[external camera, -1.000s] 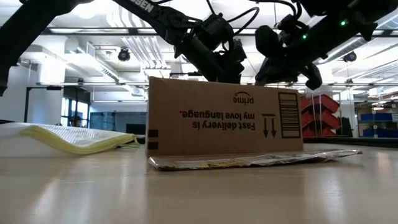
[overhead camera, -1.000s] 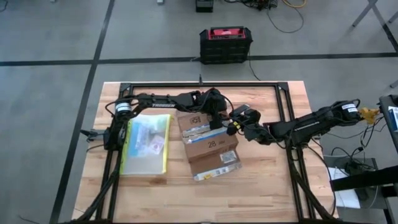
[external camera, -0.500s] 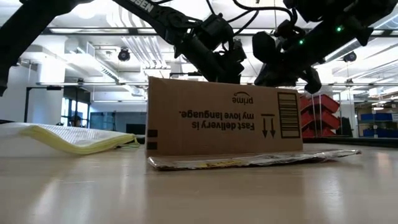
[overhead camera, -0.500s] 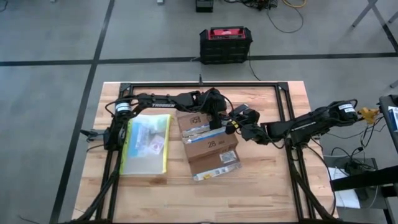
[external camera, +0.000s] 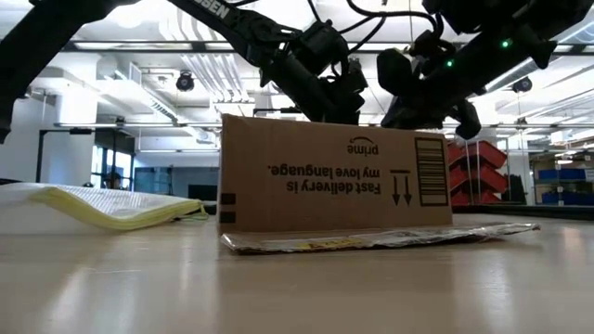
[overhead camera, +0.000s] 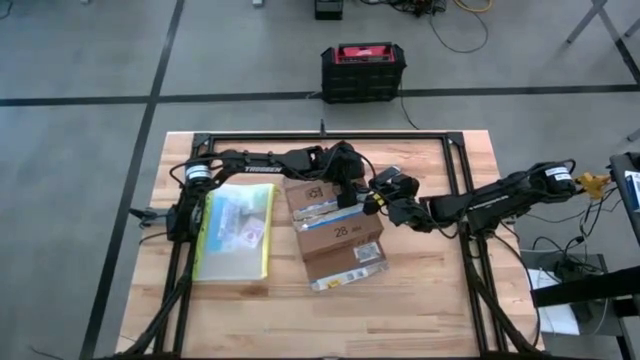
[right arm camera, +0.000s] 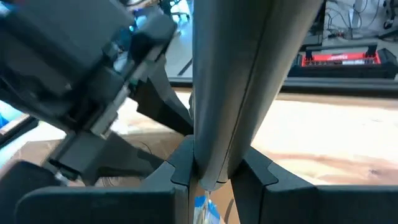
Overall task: Unpack boxes
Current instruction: Break down the box until it is fully flat
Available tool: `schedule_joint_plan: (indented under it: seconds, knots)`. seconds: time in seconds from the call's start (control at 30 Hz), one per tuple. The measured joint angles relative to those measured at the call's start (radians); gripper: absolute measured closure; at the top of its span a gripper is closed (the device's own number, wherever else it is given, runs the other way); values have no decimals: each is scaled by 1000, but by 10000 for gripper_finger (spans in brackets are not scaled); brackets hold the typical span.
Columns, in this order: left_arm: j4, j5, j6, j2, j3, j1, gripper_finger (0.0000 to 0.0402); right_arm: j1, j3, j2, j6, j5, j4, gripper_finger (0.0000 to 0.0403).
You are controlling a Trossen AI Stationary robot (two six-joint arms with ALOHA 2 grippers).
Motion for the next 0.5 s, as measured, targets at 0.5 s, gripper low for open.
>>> schedule_joint_plan:
  seconds: [0.5]
  knots:
    - [-6, 15, -23, 0, 0, 24, 250, 38, -1, 2, 14, 8, -9, 355]
